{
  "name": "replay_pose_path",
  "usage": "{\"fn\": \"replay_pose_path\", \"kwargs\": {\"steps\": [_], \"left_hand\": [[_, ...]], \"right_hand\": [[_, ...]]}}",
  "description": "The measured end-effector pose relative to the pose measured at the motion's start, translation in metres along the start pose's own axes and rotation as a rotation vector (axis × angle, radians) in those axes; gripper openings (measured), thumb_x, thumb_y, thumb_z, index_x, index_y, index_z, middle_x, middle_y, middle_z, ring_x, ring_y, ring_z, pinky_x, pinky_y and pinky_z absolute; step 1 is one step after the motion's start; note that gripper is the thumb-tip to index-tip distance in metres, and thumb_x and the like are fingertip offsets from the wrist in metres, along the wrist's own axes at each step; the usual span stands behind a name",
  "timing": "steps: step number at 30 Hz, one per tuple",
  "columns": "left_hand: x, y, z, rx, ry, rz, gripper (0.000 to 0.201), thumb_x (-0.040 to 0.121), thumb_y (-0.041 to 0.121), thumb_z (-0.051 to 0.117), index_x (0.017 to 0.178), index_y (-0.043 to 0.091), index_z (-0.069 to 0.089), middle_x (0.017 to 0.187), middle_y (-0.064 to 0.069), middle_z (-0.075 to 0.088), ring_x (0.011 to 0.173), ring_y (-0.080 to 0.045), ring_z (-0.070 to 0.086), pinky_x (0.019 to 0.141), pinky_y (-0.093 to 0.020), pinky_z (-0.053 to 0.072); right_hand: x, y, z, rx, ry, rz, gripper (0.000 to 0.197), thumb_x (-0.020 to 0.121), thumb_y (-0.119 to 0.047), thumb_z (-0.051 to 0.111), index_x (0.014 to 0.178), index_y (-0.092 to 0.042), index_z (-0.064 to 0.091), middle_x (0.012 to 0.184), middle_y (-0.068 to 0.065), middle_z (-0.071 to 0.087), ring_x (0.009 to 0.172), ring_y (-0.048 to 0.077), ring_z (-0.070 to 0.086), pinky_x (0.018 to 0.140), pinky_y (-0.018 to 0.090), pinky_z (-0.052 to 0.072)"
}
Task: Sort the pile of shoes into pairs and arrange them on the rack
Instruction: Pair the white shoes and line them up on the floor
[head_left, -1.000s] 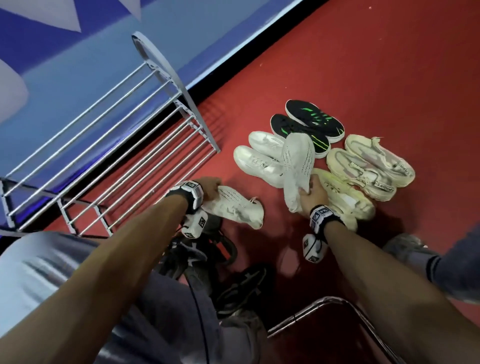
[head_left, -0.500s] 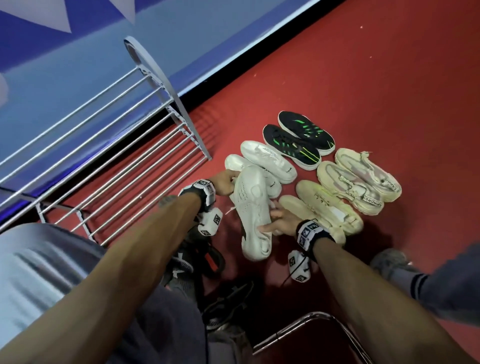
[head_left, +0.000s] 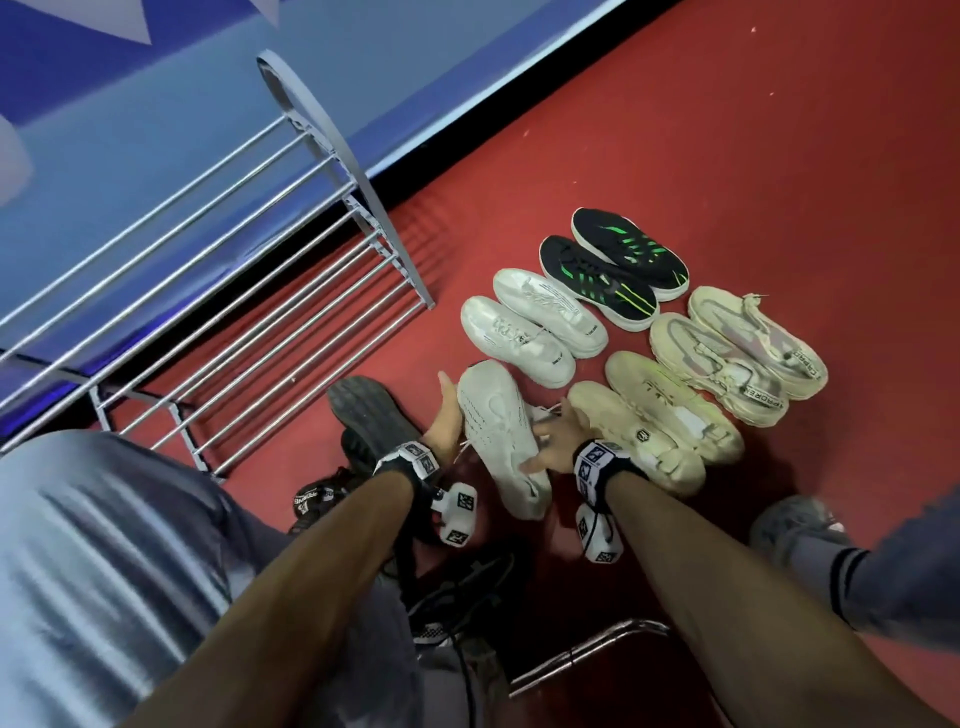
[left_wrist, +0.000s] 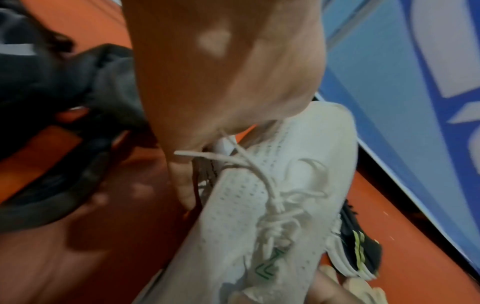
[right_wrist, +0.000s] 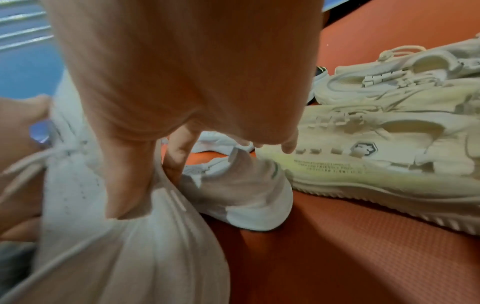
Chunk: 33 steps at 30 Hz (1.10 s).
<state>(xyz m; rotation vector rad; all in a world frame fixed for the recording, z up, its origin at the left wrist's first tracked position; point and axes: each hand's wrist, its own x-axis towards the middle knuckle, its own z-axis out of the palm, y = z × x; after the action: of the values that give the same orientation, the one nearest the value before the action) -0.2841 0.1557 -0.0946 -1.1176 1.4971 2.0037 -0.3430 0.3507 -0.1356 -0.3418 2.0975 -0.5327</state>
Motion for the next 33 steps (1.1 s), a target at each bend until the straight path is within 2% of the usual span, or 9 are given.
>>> {"fn": "replay_pose_path", "kwargs": {"steps": [2,4,6,8,11,15,24,28,33], "left_hand": [[-0.001,-0.017,-0.007,-0.164,0.010,-0.120,0.113,0.076,0.095,0.015,0.120,0.007,0.071,0.114,-0.019,0.073,0.105,-0.034,0.070,0.098,-0.046,0.054],[0.000,-0.034,-0.015,-0.091,0.063,-0.134,0.095,0.080,0.092,0.033,0.104,0.010,0.074,0.090,-0.011,0.077,0.080,-0.024,0.075,0.075,-0.034,0.060],[0.004,-0.047,-0.021,0.048,0.114,-0.098,0.069,0.076,0.072,0.070,0.107,0.010,0.069,0.076,-0.003,0.071,0.062,-0.017,0.067,0.058,-0.028,0.054],[0.017,-0.056,-0.028,0.115,0.175,-0.074,0.074,0.069,0.043,0.089,0.123,0.002,0.061,0.082,-0.008,0.069,0.065,-0.021,0.062,0.056,-0.032,0.049],[0.021,-0.056,-0.025,0.189,0.231,-0.050,0.043,0.079,0.022,0.086,0.102,-0.009,0.068,0.075,-0.013,0.070,0.052,-0.020,0.063,0.046,-0.025,0.047],[0.031,-0.073,-0.023,0.208,0.221,-0.120,0.041,0.078,0.025,0.087,0.102,-0.005,0.073,0.085,-0.016,0.075,0.063,-0.020,0.069,0.055,-0.026,0.054],[0.019,-0.087,-0.030,0.256,0.120,-0.153,0.025,0.082,0.021,0.079,0.102,0.006,0.074,0.105,-0.013,0.074,0.098,-0.028,0.071,0.087,-0.044,0.060],[0.009,-0.084,-0.029,0.188,-0.003,-0.210,0.038,0.084,0.024,0.079,0.113,0.001,0.070,0.105,-0.023,0.072,0.086,-0.032,0.071,0.074,-0.045,0.060],[0.004,-0.087,-0.027,0.162,-0.053,-0.138,0.035,0.086,0.022,0.079,0.113,0.000,0.070,0.103,-0.020,0.074,0.082,-0.025,0.074,0.068,-0.034,0.060]], "right_hand": [[0.002,0.001,0.016,0.035,-0.028,0.004,0.056,0.054,-0.062,0.080,0.098,-0.029,0.071,0.161,0.015,0.019,0.150,0.035,-0.013,0.122,0.047,0.001],[0.007,0.005,0.032,0.029,-0.023,0.008,0.079,0.042,-0.071,0.069,0.109,-0.029,0.073,0.145,0.003,0.045,0.149,0.033,0.001,0.120,0.035,0.007],[0.026,0.016,0.047,-0.035,-0.001,0.007,0.059,0.042,-0.083,0.059,0.088,-0.048,0.072,0.140,0.007,0.053,0.145,0.038,0.013,0.118,0.041,0.012],[0.036,0.020,0.044,-0.068,0.034,0.013,0.047,0.048,-0.088,0.060,0.076,-0.050,0.064,0.128,0.005,0.055,0.134,0.036,0.030,0.112,0.047,0.025],[0.022,0.009,0.019,-0.052,0.116,0.057,0.060,0.056,-0.059,0.081,0.105,-0.041,0.053,0.124,0.002,0.041,0.127,0.026,0.033,0.106,0.042,0.033],[0.026,0.001,0.000,-0.134,0.072,0.116,0.097,0.058,-0.045,0.084,0.140,-0.022,0.039,0.138,0.010,0.038,0.132,0.033,0.033,0.107,0.043,0.040],[0.029,0.017,0.023,-0.100,0.087,0.237,0.077,0.078,-0.036,0.065,0.139,-0.004,0.030,0.137,0.014,0.031,0.123,0.038,0.048,0.104,0.043,0.045],[0.032,0.025,0.030,-0.164,0.104,0.236,0.084,0.084,-0.032,0.064,0.149,-0.001,0.021,0.149,0.024,0.039,0.135,0.040,0.044,0.107,0.051,0.042],[0.037,0.030,0.018,-0.121,-0.039,0.132,0.054,0.091,-0.020,0.065,0.141,-0.009,0.050,0.139,0.010,0.054,0.129,0.030,0.051,0.104,0.036,0.042]]}}
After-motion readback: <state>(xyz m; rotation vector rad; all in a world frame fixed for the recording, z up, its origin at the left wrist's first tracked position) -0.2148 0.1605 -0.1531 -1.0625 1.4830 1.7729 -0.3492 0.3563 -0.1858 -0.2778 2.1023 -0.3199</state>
